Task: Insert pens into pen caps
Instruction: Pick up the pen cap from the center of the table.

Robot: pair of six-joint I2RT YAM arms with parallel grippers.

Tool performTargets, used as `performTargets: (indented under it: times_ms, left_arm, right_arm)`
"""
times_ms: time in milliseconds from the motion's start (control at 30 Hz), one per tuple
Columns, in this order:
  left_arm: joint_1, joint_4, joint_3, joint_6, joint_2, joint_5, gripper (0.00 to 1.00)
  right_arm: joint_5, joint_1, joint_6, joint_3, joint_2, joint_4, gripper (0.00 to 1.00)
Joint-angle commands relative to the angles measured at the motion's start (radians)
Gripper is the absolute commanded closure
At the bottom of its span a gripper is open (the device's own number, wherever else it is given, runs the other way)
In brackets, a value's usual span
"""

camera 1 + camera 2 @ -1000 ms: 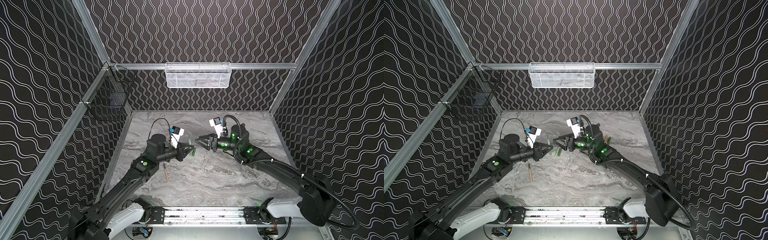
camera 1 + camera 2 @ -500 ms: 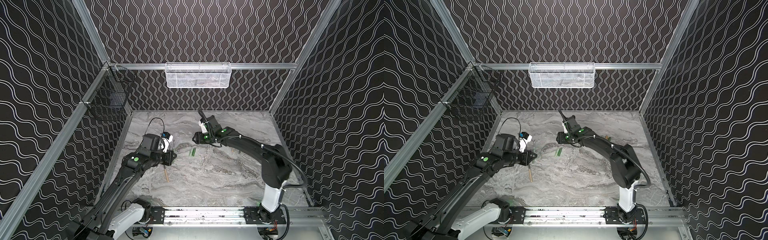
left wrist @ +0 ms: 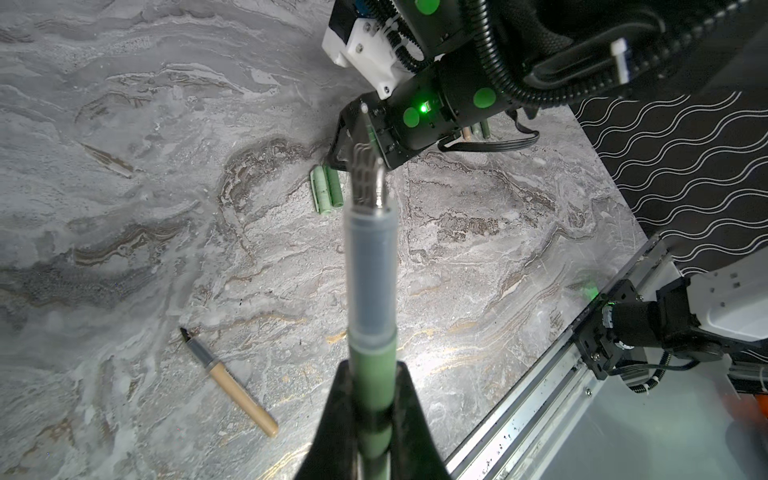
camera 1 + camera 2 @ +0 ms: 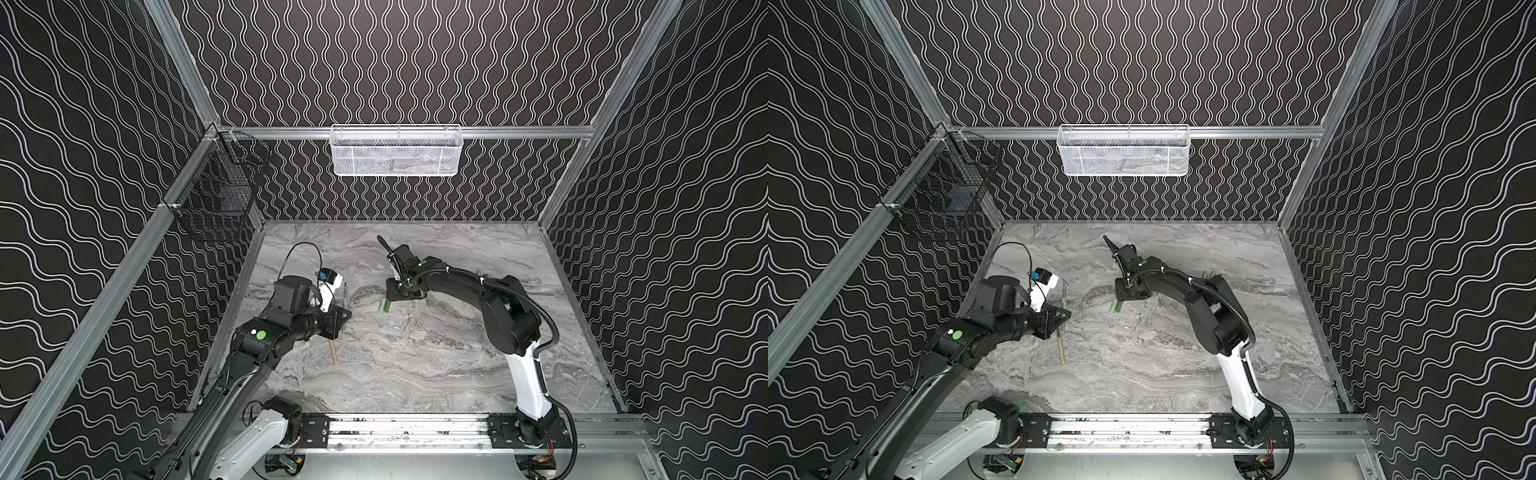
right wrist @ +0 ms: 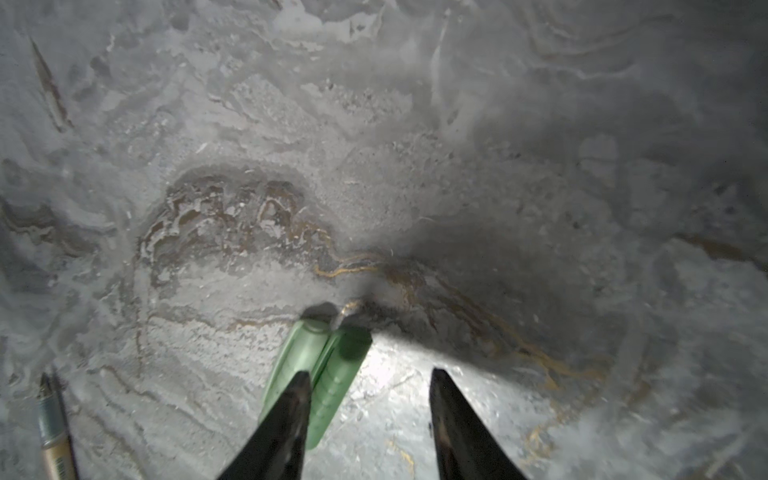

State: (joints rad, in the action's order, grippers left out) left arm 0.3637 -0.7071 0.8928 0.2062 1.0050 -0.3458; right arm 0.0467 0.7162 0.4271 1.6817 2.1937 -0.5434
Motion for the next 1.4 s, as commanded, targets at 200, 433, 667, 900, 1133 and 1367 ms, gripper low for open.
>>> performTargets:
  times_ms: [200, 433, 667, 900, 1133, 1367]
  left_arm:
    - [-0.003, 0.049, -0.011, -0.022, -0.012, -0.007, 1.0]
    - [-0.005, 0.053, -0.014, -0.022, -0.027, -0.007, 1.0]
    - [-0.004, 0.052, -0.013, -0.022, -0.027, -0.016, 1.0]
    - [-0.004, 0.073, -0.015, -0.008, -0.011, -0.045, 1.0]
    - [-0.003, 0.15, -0.056, 0.049, 0.014, -0.123, 1.0]
    - [-0.002, 0.266, -0.103, 0.121, 0.059, -0.204, 1.0]
  right_arm:
    - [0.016, 0.027, 0.015, 0.003, 0.03, 0.0, 0.62]
    - [0.005, 0.037, 0.016, 0.021, 0.057, -0.014, 0.69]
    - [0.0, 0.037, 0.018, 0.021, 0.051, -0.011, 0.78]
    - [-0.025, 0.038, 0.012, 0.006, 0.018, -0.006, 0.84]
    - [-0.036, 0.034, 0.01, -0.021, -0.028, 0.009, 0.86]
    - [-0.006, 0.0, 0.019, -0.12, -0.148, 0.082, 0.87]
